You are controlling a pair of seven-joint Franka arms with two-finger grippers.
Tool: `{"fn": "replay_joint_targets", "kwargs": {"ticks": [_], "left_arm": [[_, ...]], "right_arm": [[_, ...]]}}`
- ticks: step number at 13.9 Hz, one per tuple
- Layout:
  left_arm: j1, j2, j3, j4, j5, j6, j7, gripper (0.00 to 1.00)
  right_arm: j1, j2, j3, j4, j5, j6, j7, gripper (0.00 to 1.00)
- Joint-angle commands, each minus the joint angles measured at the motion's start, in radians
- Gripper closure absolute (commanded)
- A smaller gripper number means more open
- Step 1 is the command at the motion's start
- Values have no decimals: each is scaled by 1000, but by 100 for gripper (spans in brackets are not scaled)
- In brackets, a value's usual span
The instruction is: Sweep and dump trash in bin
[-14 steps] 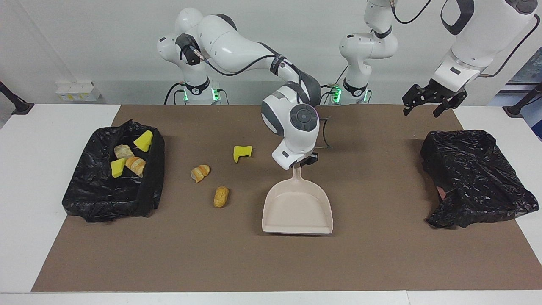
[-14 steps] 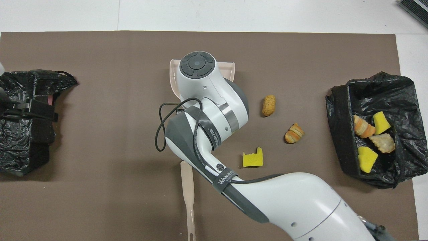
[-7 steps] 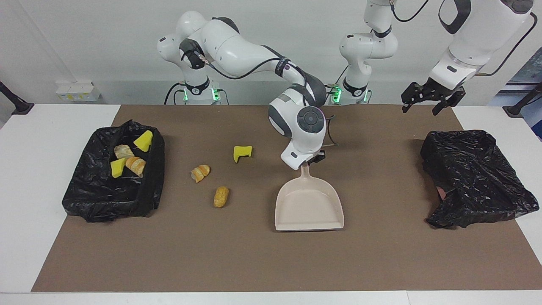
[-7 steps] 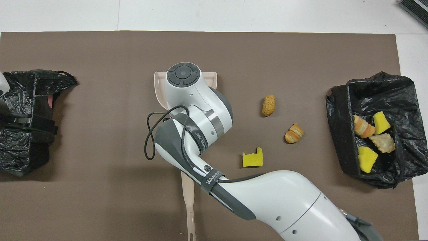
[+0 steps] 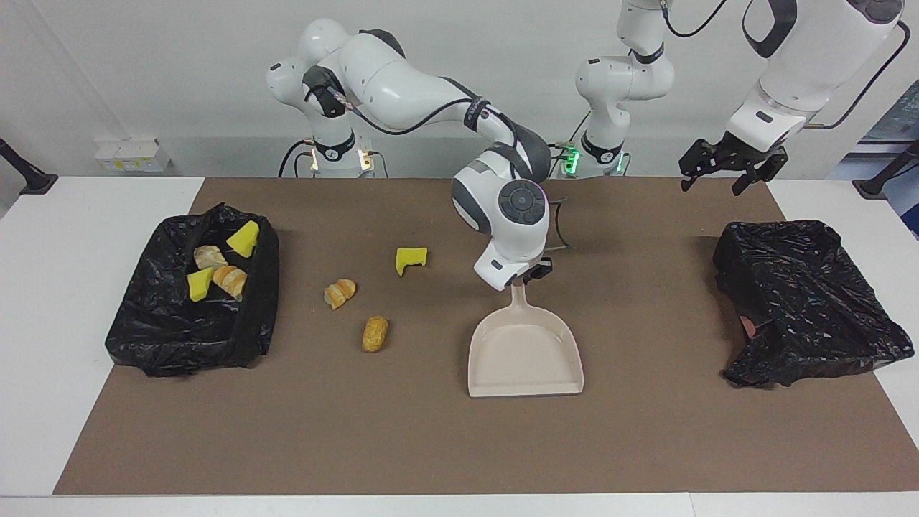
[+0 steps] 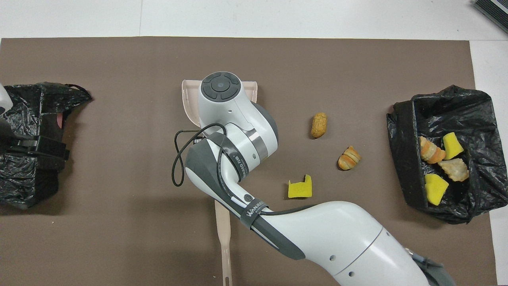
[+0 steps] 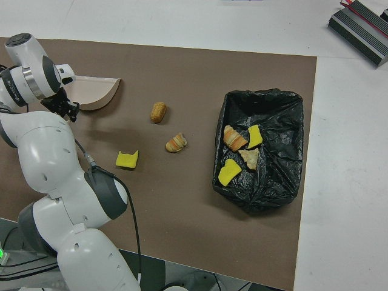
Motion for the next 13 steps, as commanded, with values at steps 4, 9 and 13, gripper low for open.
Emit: {"fn": "replay_joint_targets", "kwargs": {"ticks": [4, 9, 13], "left_arm": [[-5, -28, -2, -30, 20, 10, 11, 0], [-23, 9, -8, -29, 20, 80, 0, 0], [-109, 75, -9, -30, 19, 193, -35, 0]], "right_arm": [[-22, -99, 10, -32, 33, -54, -11, 43], [-20, -405, 9, -404, 111, -68, -17, 31], [29, -561, 10, -634, 146, -40, -23, 19]]}}
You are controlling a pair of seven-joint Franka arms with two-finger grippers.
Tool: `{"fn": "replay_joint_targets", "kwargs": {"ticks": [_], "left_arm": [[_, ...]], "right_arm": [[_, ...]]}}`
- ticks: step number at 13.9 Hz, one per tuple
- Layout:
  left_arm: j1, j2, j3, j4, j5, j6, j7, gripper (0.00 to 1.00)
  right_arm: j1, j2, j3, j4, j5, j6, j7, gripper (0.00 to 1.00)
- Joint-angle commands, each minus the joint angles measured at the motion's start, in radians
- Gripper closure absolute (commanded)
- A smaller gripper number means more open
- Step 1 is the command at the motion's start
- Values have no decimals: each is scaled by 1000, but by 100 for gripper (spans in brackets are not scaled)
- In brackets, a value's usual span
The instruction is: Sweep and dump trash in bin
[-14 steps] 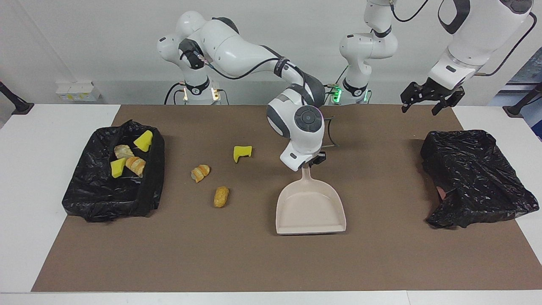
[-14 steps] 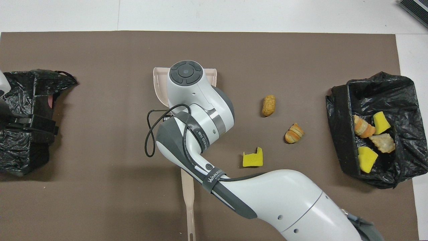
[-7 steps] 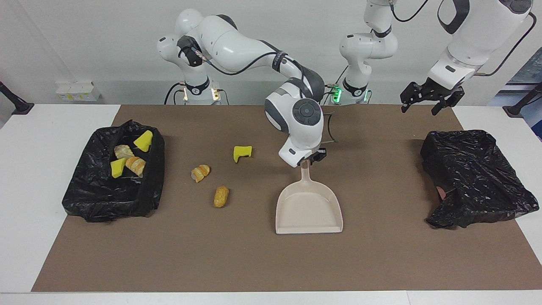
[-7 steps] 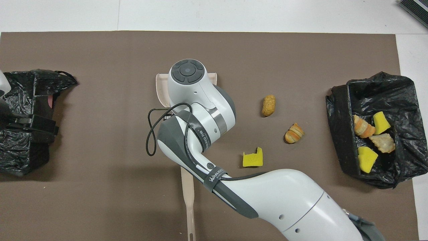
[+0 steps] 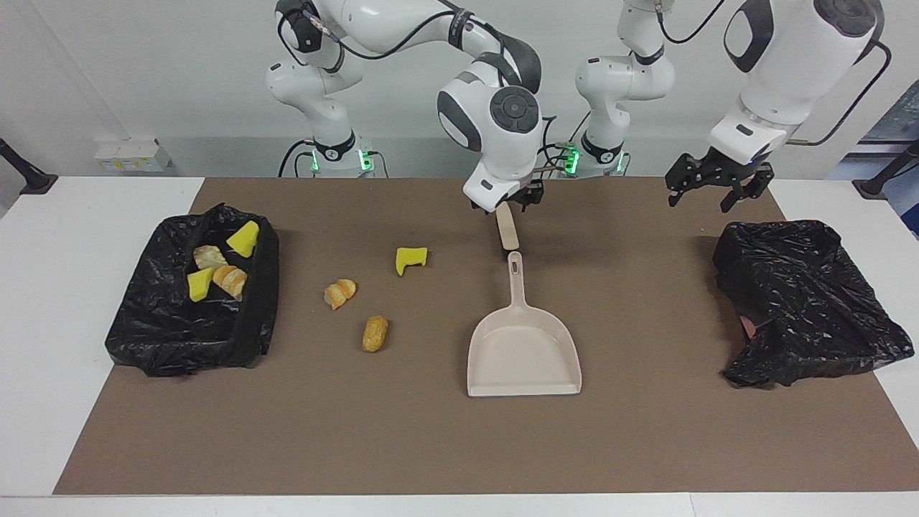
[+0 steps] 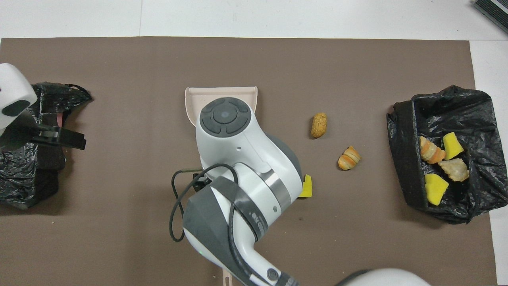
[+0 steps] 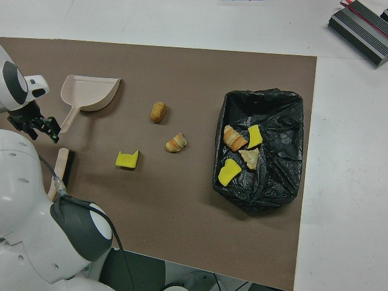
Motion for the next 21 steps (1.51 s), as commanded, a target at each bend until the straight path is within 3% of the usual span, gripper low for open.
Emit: {"fn": "replay_joint_targets", "kwargs": {"ticks": [1, 5, 10, 14, 16, 17, 18, 19, 20, 21], "left_arm": [[-76, 43, 7, -13, 19, 84, -46, 0], [-180, 137, 7, -13, 17, 225, -216, 0], [-323, 278, 9, -19, 33, 360, -381, 0], [-407, 289, 10, -166, 59, 547, -522, 0], [-434, 287, 10, -226, 59, 605, -585, 0], [-440, 283, 9, -237, 59, 605, -602, 0], [-440, 279, 7, -240, 59, 599, -614, 7], [-449, 276, 7, -245, 59, 598, -635, 24], [-457, 275, 7, -245, 59, 595, -642, 44], [-455, 276, 7, -243, 59, 595, -636, 78]], "right_arm": [[23, -132, -1, -219, 32, 77, -20, 16], [114, -248, -1, -495, 109, 302, -14, 16], [210, -248, -1, -598, 109, 379, -5, 17], [236, -266, -1, -690, 110, 477, 1, 22], [237, -269, -1, -693, 110, 482, 3, 29], [237, -272, -1, -693, 110, 482, 3, 39], [237, -269, -1, -693, 110, 480, 6, 53], [239, -272, -1, -691, 110, 479, 14, 69], [239, -269, 1, -687, 110, 479, 37, 87], [239, -269, 1, -685, 110, 479, 58, 100]]}}
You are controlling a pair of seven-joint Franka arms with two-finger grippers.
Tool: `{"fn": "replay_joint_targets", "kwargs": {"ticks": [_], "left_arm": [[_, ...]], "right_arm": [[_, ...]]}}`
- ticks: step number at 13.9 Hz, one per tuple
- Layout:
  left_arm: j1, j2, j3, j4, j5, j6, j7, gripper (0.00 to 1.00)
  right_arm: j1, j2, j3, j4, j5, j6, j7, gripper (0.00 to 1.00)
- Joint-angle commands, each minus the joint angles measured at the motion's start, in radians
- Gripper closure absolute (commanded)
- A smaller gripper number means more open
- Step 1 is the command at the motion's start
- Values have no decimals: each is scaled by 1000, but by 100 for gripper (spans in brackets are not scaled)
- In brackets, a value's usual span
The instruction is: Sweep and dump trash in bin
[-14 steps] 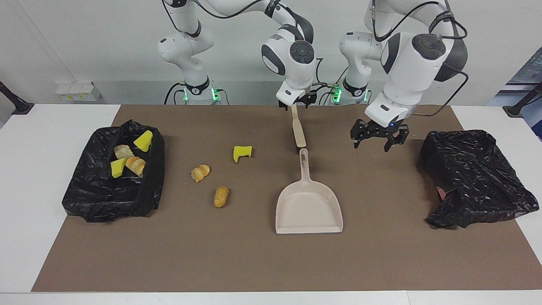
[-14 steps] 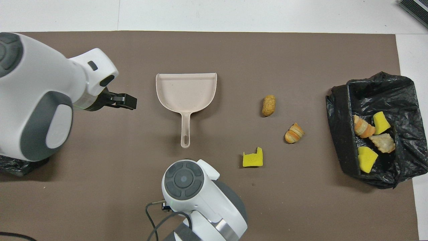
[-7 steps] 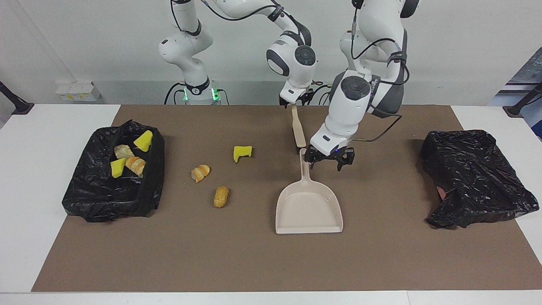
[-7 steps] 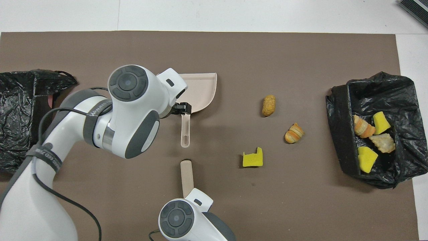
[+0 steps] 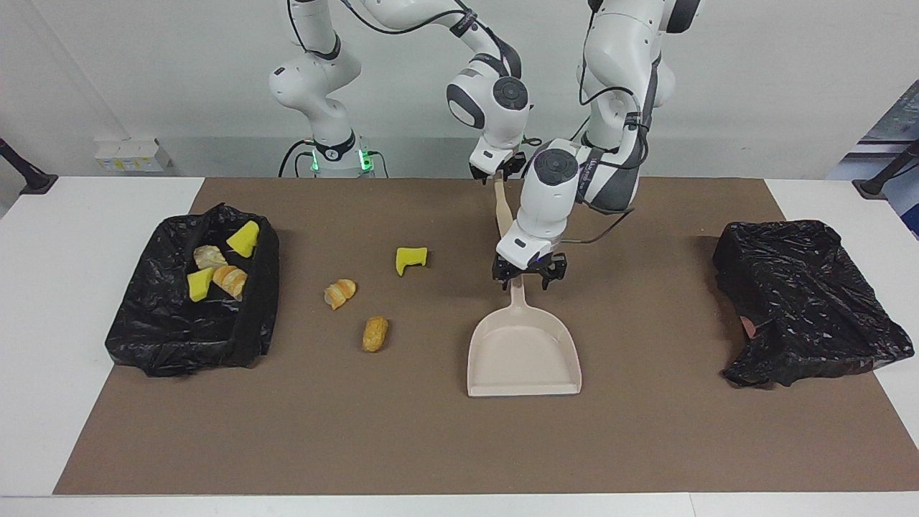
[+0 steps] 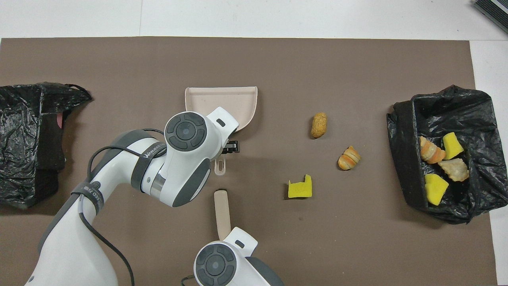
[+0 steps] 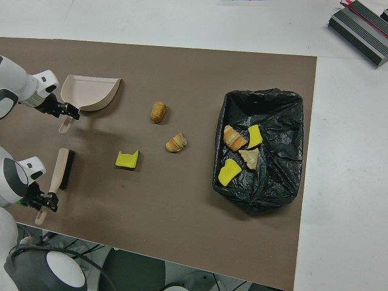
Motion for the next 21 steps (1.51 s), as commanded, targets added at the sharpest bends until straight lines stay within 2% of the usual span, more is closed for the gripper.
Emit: {"fn": "replay_joint_targets", "kwargs": {"ticks": [1, 3, 6, 9, 12, 14, 17, 21], "left_arm": [[-16, -39, 16, -44, 24, 27, -19, 100], [-16, -33, 18, -29, 25, 18, -7, 100], [11, -45, 24, -17, 27, 4, 135, 100], [36, -54, 33, 11, 27, -48, 263, 100], [83, -79, 42, 22, 27, -96, 418, 100], [117, -113, 42, 20, 27, -184, 590, 100], [130, -128, 42, 17, 27, -254, 732, 100], [136, -150, 44, -9, 28, -277, 1147, 100]], "right_arm": [[1, -26, 2, -24, 24, 20, 40, 100], [4, -32, 11, -23, 24, 22, 53, 100], [-1, -89, 9, -29, 21, 1, 144, 100], [-16, -178, 3, -67, 4, -65, 242, 100], [-94, -300, 2, -159, -30, -134, 249, 100], [-178, -345, 2, -164, -77, -237, 238, 100], [-325, -356, 2, -159, -172, -334, 168, 100], [-580, -329, 3, -153, -218, -336, -22, 100]]}}
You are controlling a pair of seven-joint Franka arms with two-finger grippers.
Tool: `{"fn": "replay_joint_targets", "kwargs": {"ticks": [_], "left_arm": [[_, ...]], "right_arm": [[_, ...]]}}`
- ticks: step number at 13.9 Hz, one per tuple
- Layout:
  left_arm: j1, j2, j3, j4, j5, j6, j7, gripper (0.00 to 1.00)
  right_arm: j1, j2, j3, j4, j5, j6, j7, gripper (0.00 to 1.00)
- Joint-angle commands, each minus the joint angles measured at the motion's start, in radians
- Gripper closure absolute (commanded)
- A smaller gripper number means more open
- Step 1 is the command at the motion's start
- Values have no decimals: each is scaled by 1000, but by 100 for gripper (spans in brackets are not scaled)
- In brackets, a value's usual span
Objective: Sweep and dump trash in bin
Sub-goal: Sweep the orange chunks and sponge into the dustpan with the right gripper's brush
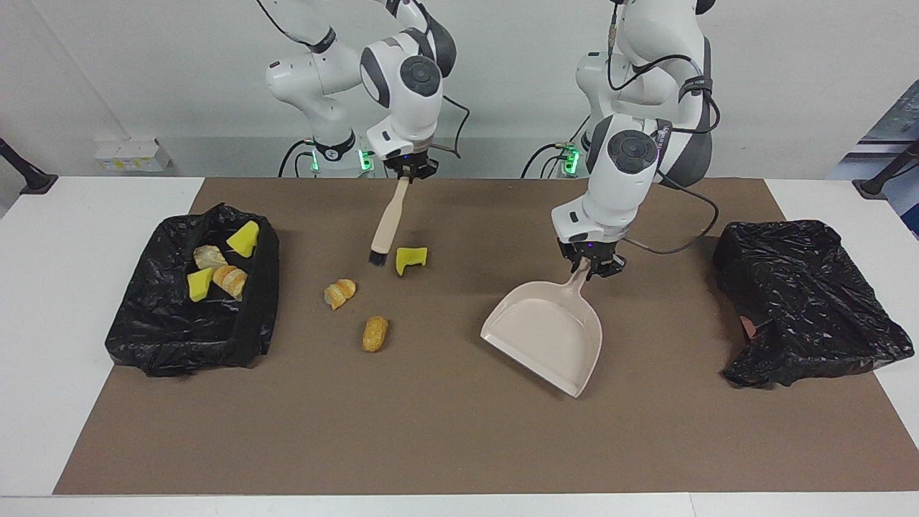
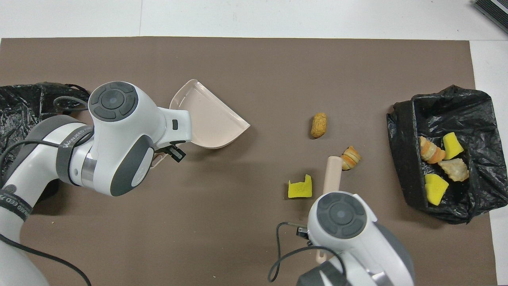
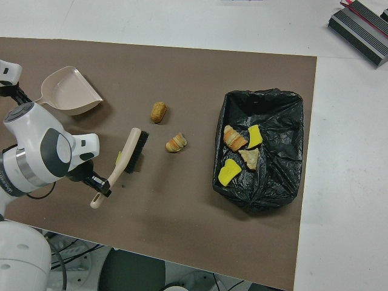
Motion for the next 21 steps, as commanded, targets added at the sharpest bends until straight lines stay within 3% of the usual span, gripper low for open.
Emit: {"fn": "replay_joint_targets", "kwargs": {"ticks": [1, 3, 7, 11, 15, 21], "left_arm": [[10, -31, -3, -33, 16, -8, 265, 100], [9, -40, -3, -48, 16, -6, 362, 100], [-41, -95, -8, -132, 38, 15, 505, 100], [-111, -164, -8, -267, 64, 118, 493, 100], [-175, -193, -9, -316, 65, 142, 400, 100], [-172, -180, -8, -346, 81, 239, 237, 100]], "right_arm": [[-182, 18, 13, -10, -19, 18, -141, 100], [-232, 19, 15, -19, -37, 18, -171, 100], [-292, 131, 13, -19, -92, 96, -182, 100], [-284, 245, 18, 37, -126, 161, -203, 100], [-267, 383, 19, 174, -187, 164, -286, 100], [-214, 469, 21, 309, -191, 150, -458, 100]]}}
